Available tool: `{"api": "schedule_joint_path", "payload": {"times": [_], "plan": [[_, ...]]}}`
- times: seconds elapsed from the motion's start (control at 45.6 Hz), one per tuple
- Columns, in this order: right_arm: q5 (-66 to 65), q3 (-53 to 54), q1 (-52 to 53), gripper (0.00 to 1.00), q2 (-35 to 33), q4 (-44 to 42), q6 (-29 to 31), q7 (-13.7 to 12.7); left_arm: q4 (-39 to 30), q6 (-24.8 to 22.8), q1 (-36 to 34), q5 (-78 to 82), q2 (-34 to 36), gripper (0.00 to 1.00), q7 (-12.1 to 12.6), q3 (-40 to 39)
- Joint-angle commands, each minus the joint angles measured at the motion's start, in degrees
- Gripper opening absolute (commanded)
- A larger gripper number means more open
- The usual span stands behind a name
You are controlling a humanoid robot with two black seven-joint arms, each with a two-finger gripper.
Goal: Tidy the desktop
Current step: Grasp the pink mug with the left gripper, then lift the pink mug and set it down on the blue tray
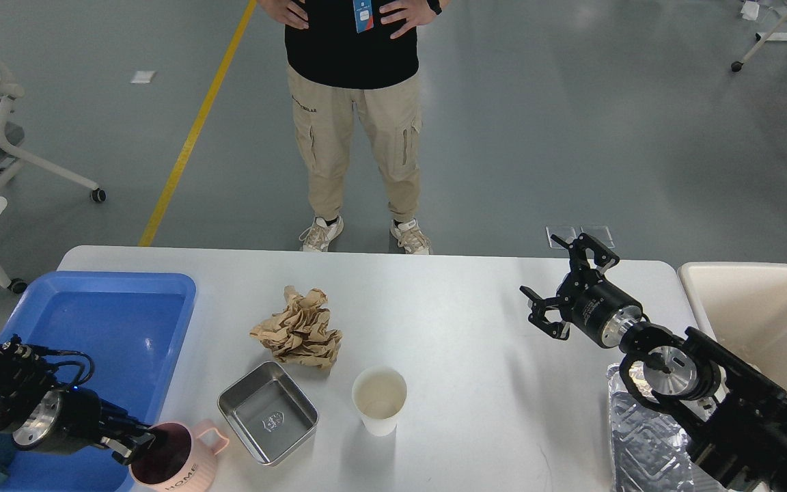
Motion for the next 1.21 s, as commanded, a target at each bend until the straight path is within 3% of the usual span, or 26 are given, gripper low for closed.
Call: {"api": "schedule_joint_path", "payload": {"times": [0.0, 0.329, 0.548, 0.833, 1.184], "plan": [[0.0, 0.0, 0.0, 1.00, 0.0, 0.0, 0.0, 0.0, 0.1, -0.3, -0.2, 0.4, 0.0, 0.09, -0.7, 0.0], [0.0, -0.1, 0.0, 1.00, 0.3, -0.1, 0.0, 0.0, 0.1, -0.3, -1.2, 0.3, 0.2, 0.06, -1.5, 0.0], [0.0, -0.3, 0.1, 1.00, 0.4, -0.3, 0.0, 0.0, -1.1, -1.1, -3.4, 0.0, 1.7, 0.03, -3.6, -0.1], [-0.1, -0.5, 0.5, 1.00, 0.6, -0.5, 0.2, 0.0, -9.7, -7.5, -11.5, -1.1, 11.9, 0.03, -7.3, -1.0], [-0.2, -0.6, 1.0, 1.00, 0.5, -0.8, 0.2, 0.0, -11.9, -9.0, -18.9, -7.3, 22.0, 0.04, -7.7, -1.0]]}}
